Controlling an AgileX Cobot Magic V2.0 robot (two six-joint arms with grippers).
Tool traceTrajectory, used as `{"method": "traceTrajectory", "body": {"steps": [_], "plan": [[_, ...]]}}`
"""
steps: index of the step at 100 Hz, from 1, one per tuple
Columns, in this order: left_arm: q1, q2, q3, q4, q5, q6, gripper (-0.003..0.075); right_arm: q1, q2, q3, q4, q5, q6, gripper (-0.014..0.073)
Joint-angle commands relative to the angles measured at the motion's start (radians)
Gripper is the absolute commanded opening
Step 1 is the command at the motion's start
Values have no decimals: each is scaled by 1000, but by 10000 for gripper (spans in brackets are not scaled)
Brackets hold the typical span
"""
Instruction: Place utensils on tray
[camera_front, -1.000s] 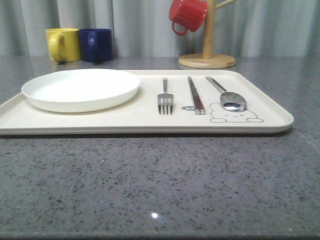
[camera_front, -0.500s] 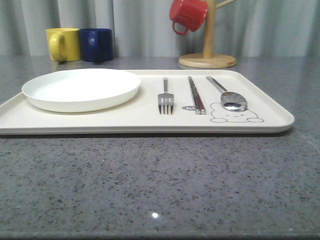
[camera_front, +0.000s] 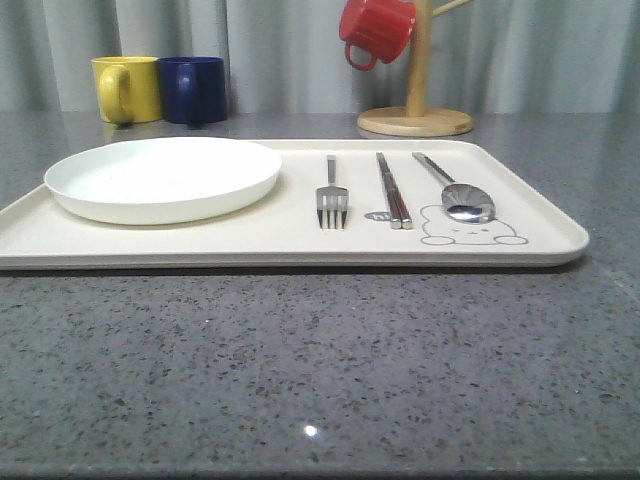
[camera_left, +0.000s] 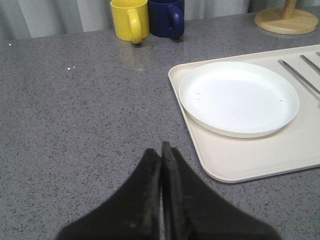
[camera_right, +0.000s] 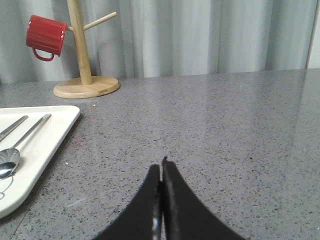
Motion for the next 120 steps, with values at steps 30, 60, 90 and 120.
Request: {"method": "traceTrajectory", "body": {"steps": [30,60,90,120], "plan": [[18,-89,211,170,-479,-172,-19,-6,-19,4,-10,-85,-1,-62],[89,-301,552,152,-658,-185,-19,-6,-19,4,-10,-85,-1,-62],[82,-347,634,140,-601,-185,-19,-6,-17,4,-10,-85,-1,-62],[84,-347,634,140,-601,-185,-19,-6,-17,4,-10,-85,-1,-62]]}}
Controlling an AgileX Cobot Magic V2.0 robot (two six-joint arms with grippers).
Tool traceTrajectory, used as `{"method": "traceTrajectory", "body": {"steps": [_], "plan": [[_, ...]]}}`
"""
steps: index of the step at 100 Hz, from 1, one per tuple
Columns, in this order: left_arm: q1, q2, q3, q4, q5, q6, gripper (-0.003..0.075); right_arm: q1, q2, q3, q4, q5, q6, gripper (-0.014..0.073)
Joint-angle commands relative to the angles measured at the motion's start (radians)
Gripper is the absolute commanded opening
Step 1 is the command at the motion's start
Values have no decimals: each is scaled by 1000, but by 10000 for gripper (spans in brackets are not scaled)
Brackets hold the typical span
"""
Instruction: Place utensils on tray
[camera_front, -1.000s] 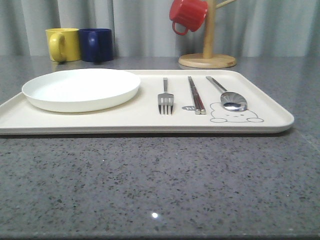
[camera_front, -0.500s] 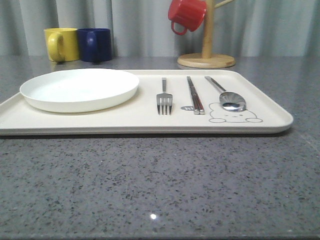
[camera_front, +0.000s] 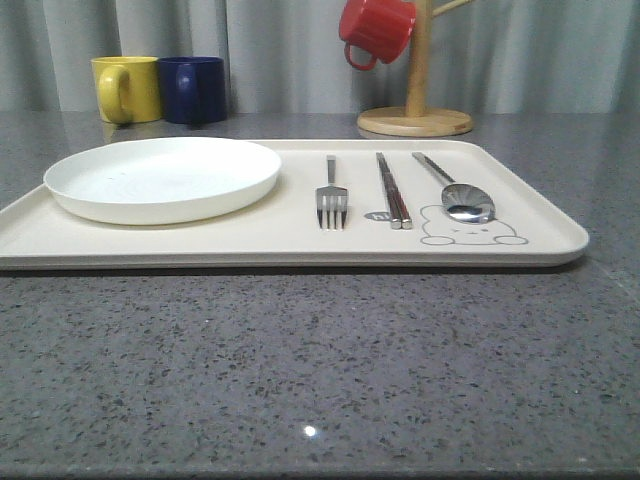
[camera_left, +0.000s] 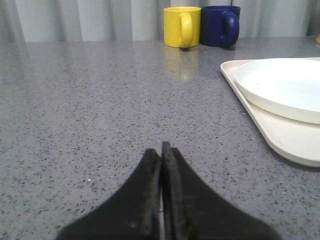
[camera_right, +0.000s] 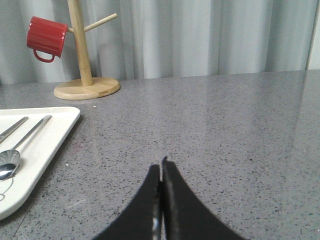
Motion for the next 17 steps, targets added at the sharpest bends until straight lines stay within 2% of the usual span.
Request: {"method": "traceTrajectory", "body": {"steps": [1,17], "plan": [[-4,-34,29,-7,-82,-13,-19,-6,-17,3,-10,-81,-1,-62],[-4,-34,29,-7,-82,-13,-19,-6,-17,3,-10,-81,-1,-62]]}}
